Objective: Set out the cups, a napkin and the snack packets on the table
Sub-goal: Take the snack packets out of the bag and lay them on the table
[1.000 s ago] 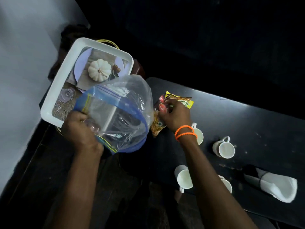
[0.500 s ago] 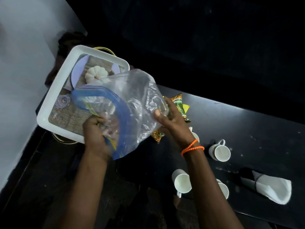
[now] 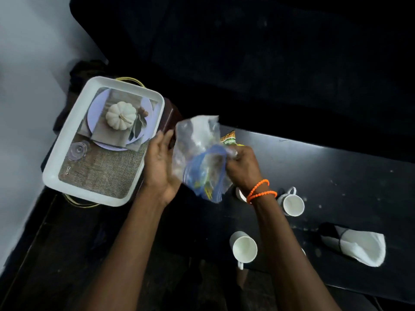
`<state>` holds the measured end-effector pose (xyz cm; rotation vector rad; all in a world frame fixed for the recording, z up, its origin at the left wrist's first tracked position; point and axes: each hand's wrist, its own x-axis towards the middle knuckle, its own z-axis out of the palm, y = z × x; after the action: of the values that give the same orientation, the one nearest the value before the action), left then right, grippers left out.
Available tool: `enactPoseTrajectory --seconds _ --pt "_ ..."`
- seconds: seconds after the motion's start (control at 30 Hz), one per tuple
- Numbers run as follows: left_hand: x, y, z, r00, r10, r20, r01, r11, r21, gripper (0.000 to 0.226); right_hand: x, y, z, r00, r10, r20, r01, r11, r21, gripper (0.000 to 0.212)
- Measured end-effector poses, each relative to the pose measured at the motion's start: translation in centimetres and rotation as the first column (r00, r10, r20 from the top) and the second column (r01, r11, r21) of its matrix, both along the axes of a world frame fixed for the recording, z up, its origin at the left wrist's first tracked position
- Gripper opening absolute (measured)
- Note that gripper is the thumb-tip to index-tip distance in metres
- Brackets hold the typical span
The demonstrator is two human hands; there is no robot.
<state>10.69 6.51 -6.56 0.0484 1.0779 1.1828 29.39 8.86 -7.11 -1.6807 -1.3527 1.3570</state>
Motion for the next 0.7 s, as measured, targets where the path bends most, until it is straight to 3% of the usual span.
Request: enactPoseTrajectory --seconds 0.03,0.1,0.17,0.23,0.3,0.37,0.43,0.47,0.5,0.53,0.57,0.6,0.7 --pt "0.8 0.3 0.1 0.994 -0.104 -0.036 0.106 0.993 0.052 0.053 0.0 -0.3 0.1 0.997 0.057 0.056 -0.057 0.998 -0.002 0.020" --pt "3.5 0.5 0.3 0.912 -0.317 -0.260 0.340 0.939 0.049 0.037 -0.3 -0.8 0.6 0.982 0.102 0.157 -0.100 0.995 -0.022 0.015" --pt "6.4 0.7 0.5 0.828 -0.308 -0.469 0.335 0.942 -0.026 0.016 0.0 -0.8 0.9 0.992 -0.040 0.124 0.045 0.998 -0.045 0.003" --pt "8.2 1.1 0.6 0.812 -0.197 -0.549 0.202 0.978 -0.053 0.011 0.8 -1.0 2.3 0.934 -0.293 -0.207 0.262 0.951 -0.162 0.021" --pt "9.0 1.8 0.5 0.799 -0.106 -0.593 0.045 0.992 -0.117 0.010 2.6 -1.5 3.5 0.806 -0.373 -0.460 0.302 0.927 -0.222 0.046" --pt "10.0 2.7 0.5 0.701 -0.097 -0.707 -0.034 0.985 -0.169 0.018 4.9 -2.6 4.3 0.896 -0.165 -0.412 0.155 0.986 -0.058 0.069" --pt "11.9 3.3 0.9 0.666 -0.102 -0.739 -0.062 0.980 -0.191 0.025 6.4 -3.5 4.7 0.983 0.079 -0.163 -0.064 0.994 0.093 0.082" --pt "13.0 3.4 1.1 0.730 -0.133 -0.671 -0.011 0.979 -0.206 0.031 6.9 -4.0 4.6 0.991 0.111 -0.075 -0.102 0.988 0.120 0.081" --pt "14.2 3.2 1.7 0.854 -0.209 -0.477 0.119 0.970 -0.211 0.040 7.4 -4.3 4.5 0.995 0.082 -0.062 -0.073 0.989 0.129 0.073" --pt "15.5 2.8 2.3 0.942 -0.291 -0.167 0.266 0.951 -0.158 0.051 8.1 -4.5 4.6 0.994 0.010 -0.104 0.004 0.991 0.136 0.061" --pt "16.7 2.3 2.9 0.925 -0.364 0.109 0.373 0.925 -0.076 0.061 9.0 -4.7 4.5 0.985 -0.074 -0.158 0.096 0.986 0.136 0.047" --pt "17.7 1.7 3.2 0.853 -0.445 0.273 0.459 0.889 0.015 0.070 10.2 -4.9 4.4 0.968 -0.155 -0.200 0.182 0.976 0.123 0.038" --pt "20.7 -0.3 3.1 0.695 -0.586 0.417 0.578 0.800 0.160 0.079 14.4 -5.7 4.1 0.913 -0.288 -0.289 0.307 0.951 0.022 0.033"
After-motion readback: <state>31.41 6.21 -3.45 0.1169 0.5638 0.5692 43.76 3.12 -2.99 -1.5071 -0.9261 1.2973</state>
